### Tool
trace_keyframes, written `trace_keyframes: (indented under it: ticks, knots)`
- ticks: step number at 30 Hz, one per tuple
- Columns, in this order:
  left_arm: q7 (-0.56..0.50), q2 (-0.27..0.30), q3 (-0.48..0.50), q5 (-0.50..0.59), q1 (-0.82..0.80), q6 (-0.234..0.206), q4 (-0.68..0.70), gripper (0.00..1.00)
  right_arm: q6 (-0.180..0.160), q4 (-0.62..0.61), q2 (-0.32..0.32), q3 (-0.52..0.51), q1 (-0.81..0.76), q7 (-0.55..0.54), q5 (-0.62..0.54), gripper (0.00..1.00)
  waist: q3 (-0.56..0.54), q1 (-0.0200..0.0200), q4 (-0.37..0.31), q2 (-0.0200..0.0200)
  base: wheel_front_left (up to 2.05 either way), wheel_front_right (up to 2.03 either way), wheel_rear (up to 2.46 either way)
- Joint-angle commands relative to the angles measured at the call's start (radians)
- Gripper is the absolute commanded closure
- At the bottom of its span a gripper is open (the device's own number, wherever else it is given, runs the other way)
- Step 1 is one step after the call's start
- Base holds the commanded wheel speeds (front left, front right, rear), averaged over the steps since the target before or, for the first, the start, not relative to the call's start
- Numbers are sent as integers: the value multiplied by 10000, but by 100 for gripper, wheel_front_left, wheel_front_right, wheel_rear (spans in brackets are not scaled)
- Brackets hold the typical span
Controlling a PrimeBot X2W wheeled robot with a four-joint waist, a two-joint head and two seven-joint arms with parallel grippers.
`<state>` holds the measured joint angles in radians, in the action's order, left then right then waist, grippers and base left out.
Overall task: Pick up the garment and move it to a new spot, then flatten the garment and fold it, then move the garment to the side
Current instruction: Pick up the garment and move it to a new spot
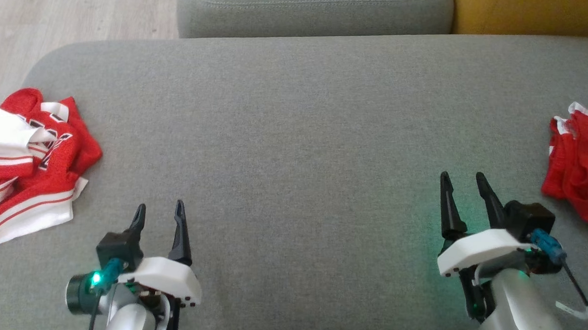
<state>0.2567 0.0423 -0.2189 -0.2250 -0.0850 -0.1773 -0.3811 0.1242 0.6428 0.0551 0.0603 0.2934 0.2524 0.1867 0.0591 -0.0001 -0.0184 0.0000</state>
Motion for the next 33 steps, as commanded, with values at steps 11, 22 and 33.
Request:
trace_keyframes:
  ticks: [11,22,33]
  knots:
    - [51,79,220,-27,-341,-50,377,0,65,-360,-48,521,-48,93,66,0,72,1,1474,0,0,0,0]
    - [51,79,736,-5,-72,-101,399,0,65,-467,-49,1172,79,93,219,0,298,1,4039,0,0,0,0]
    - [51,79,1166,-360,-33,-109,402,0,65,-463,-49,1852,390,93,378,0,627,1,4773,0,0,0,0]
